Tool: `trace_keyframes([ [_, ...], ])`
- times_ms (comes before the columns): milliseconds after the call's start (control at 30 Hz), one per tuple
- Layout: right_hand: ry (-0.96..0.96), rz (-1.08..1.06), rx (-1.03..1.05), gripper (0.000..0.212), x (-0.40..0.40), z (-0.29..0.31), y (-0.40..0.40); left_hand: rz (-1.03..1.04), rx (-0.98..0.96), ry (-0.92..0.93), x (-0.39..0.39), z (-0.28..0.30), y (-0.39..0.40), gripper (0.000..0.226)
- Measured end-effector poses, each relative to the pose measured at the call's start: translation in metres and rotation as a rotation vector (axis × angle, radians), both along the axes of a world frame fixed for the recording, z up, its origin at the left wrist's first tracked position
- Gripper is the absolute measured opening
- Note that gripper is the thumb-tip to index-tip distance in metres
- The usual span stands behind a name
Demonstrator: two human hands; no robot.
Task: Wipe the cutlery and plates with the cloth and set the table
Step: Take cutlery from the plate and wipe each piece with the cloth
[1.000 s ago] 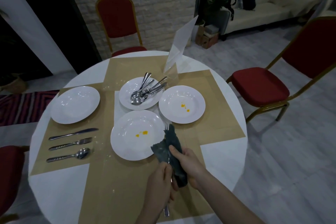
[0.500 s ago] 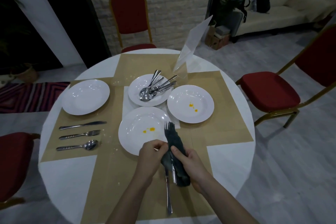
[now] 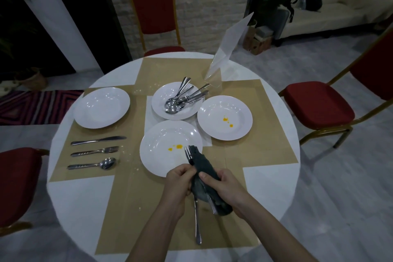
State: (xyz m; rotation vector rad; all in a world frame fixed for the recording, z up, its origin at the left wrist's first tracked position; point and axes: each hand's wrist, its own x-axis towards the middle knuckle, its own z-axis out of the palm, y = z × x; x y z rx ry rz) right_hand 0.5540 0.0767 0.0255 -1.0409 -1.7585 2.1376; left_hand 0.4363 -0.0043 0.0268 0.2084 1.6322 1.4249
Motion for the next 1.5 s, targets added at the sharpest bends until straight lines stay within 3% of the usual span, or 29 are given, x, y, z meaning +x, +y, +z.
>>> trace_keyframes([
  [333, -0.042, 0.06, 0.028, 0.024, 0.003, -0.004, -0.008, 0.21, 0.003, 0.049, -0.013, 0.008, 0.009, 0.036],
  [567, -0.074, -0.052, -0.021, 0.027, 0.019, -0.01, -0.004, -0.025, -0.044, 0.064, 0.015, 0.002, 0.01, 0.031],
  [933, -0.07, -0.001, 0.039, 0.039, 0.02, -0.007, -0.011, 0.125, 0.007, 0.046, -0.002, 0.015, 0.013, 0.032],
  [1133, -0.05, -0.067, 0.013, 0.022, 0.003, 0.004, -0.01, 0.037, -0.028, 0.093, 0.007, 0.008, 0.007, 0.026],
  [1333, -0.072, 0.046, -0.01, 0.032, 0.028, -0.007, -0.029, 0.321, -0.031, 0.052, -0.046, 0.002, -0.006, 0.023],
  [1400, -0.1, -0.04, -0.052, 0.034, 0.043, -0.007, -0.016, 0.266, -0.087, 0.093, -0.059, -0.005, -0.016, 0.023],
  [1500, -0.125, -0.14, -0.042, 0.038, 0.049, -0.005, 0.005, 0.012, -0.118, 0.188, -0.042, -0.013, -0.021, 0.026],
])
